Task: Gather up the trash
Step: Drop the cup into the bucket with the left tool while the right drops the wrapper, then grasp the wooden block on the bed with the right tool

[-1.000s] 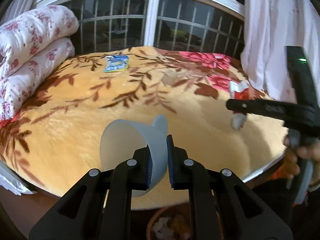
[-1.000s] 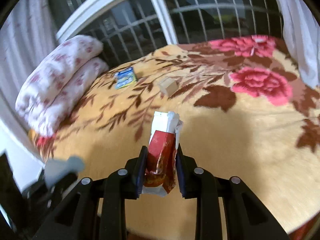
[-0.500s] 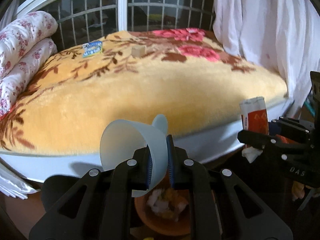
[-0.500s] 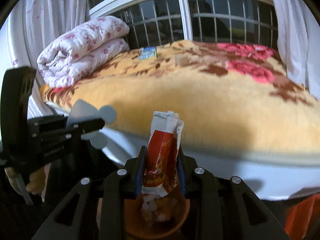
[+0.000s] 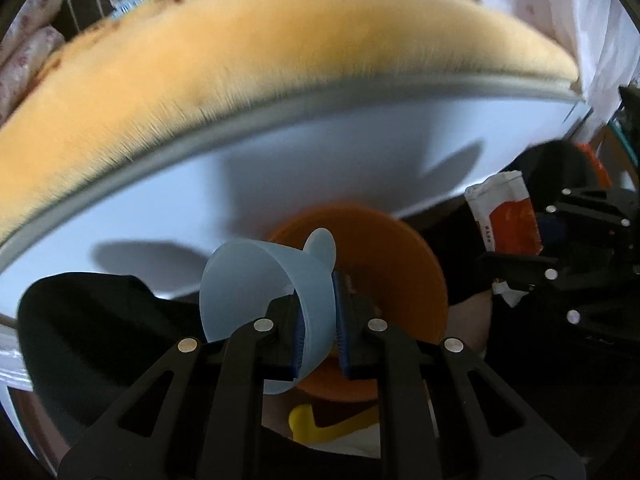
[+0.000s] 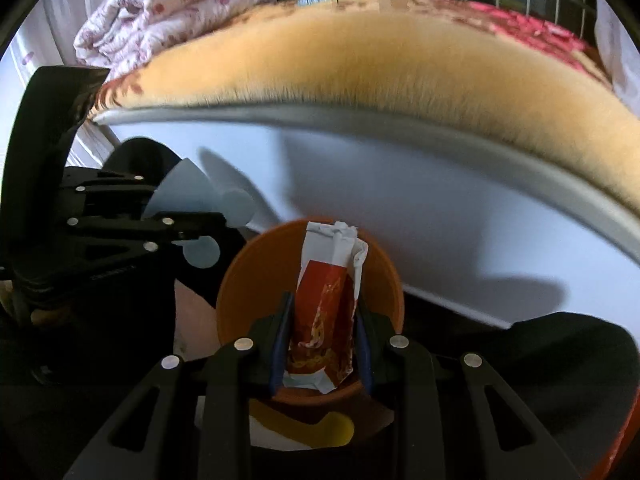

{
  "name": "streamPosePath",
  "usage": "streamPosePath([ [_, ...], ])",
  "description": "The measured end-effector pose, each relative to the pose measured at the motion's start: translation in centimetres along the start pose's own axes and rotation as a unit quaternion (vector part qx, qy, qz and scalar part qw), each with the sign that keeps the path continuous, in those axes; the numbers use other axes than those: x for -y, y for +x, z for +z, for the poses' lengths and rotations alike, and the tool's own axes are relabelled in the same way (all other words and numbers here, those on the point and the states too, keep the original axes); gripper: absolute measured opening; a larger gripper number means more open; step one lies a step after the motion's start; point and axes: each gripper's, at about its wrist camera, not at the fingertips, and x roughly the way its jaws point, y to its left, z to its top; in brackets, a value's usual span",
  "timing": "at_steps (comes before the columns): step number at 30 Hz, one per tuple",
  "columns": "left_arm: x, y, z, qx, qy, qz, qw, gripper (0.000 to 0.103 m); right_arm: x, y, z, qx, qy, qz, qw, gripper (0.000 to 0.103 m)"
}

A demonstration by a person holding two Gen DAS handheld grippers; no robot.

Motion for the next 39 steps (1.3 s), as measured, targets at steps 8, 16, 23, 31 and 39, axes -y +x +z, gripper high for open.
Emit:
streamPosePath([
  [8, -0.8, 5.7, -0.3, -0.076, 0.010, -0.009, 0.9970, 0.012, 0.9, 4.5, 0.0, -0.056, 0.015, 0.011, 0.998, 0.028],
  [16, -1.8, 9.8, -0.5, -0.127, -0.001, -0.012, 0.9918, 0.012, 1.9, 8.0, 0.2, -0.110, 0.029, 0.020, 0.993, 0.031],
  [23, -2.4, 11.2, -0.1, -0.148, -0.006, -0.012, 0.9889, 0.061, 2.3, 8.5, 0.1, -0.118, 0.034, 0.011, 0.992, 0.059],
  [31, -2.7, 10.4, -0.1, -0.132, -0.014, -0.012, 0.9911, 0.062, 3.5, 6.9, -0.5, -0.098, 0.079, -0.003, 0.992, 0.060],
  [39, -2.6, 6.3, 0.1, -0.079, -0.019, -0.011, 0.9966, 0.062, 2.8, 2.1, -0.1, -0.056, 0.061, -0.028, 0.996, 0.062],
])
